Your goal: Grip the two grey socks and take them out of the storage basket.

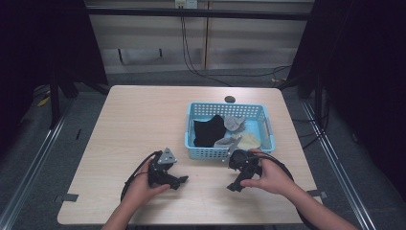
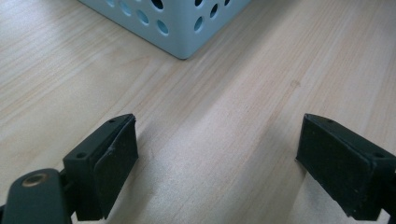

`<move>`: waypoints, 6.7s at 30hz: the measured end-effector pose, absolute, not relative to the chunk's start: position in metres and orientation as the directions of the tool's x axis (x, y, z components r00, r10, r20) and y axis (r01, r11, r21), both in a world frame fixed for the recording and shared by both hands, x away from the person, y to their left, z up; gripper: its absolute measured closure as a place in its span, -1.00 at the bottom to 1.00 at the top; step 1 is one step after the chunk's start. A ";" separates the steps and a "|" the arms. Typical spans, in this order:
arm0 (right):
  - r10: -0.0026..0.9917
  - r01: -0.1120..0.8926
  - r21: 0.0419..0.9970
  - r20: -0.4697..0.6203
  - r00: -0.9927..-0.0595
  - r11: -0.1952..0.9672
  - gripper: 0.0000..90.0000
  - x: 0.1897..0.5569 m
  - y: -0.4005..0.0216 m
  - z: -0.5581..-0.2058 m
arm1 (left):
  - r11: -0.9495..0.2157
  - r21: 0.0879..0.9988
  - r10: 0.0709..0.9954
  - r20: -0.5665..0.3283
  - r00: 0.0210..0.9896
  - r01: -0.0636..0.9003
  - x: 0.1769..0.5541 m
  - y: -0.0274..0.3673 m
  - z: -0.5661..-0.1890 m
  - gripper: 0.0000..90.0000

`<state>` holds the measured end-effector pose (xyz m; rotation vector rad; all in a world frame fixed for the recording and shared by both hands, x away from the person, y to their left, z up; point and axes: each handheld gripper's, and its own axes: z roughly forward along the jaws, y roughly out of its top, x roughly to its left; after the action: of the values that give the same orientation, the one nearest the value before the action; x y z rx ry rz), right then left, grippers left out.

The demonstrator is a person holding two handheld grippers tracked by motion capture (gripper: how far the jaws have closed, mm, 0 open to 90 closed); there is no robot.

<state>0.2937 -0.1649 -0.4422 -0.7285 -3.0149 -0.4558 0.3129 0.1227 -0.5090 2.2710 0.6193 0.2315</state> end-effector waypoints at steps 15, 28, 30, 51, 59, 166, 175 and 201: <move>0.402 0.408 0.185 0.073 -0.913 0.894 -0.61 0.316 -0.158 -0.410 | -0.596 0.717 0.499 -0.022 0.866 0.362 0.313 0.123 -0.509 -0.74; 0.461 0.463 0.221 0.061 -0.885 0.859 -0.56 0.355 -0.166 -0.371 | -0.588 0.721 0.504 -0.028 0.863 0.367 0.312 0.122 -0.509 -0.74; 0.489 0.489 0.221 0.055 -0.870 0.844 -0.54 0.365 -0.170 -0.368 | -0.584 0.723 0.507 -0.029 0.862 0.368 0.312 0.122 -0.510 -0.74; 0.561 0.563 0.175 0.065 -0.825 0.808 -0.13 0.417 -0.164 -0.411 | -0.584 0.724 0.503 -0.031 0.864 0.366 0.313 0.122 -0.510 -0.75; 0.552 0.563 0.138 0.115 -0.826 0.815 0.47 0.418 -0.162 -0.423 | -0.584 0.725 0.502 -0.032 0.864 0.366 0.313 0.122 -0.510 -0.75; 0.277 0.315 0.245 0.178 -0.944 0.917 0.85 0.311 -0.141 -0.400 | -0.593 0.719 0.499 -0.027 0.866 0.363 0.313 0.122 -0.509 -0.75; 0.288 0.331 0.229 0.200 -0.937 0.915 0.83 0.308 -0.145 -0.412 | -0.592 0.719 0.499 -0.027 0.866 0.364 0.313 0.122 -0.509 -0.75; 0.347 0.382 0.240 0.177 -0.921 0.892 0.04 0.307 -0.160 -0.409 | -0.592 0.719 0.499 -0.028 0.866 0.364 0.313 0.122 -0.509 -0.75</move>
<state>0.3067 -0.1597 -0.4087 -0.5671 -2.9298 -0.4117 0.3127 0.1222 -0.5094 2.2660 0.6208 0.2265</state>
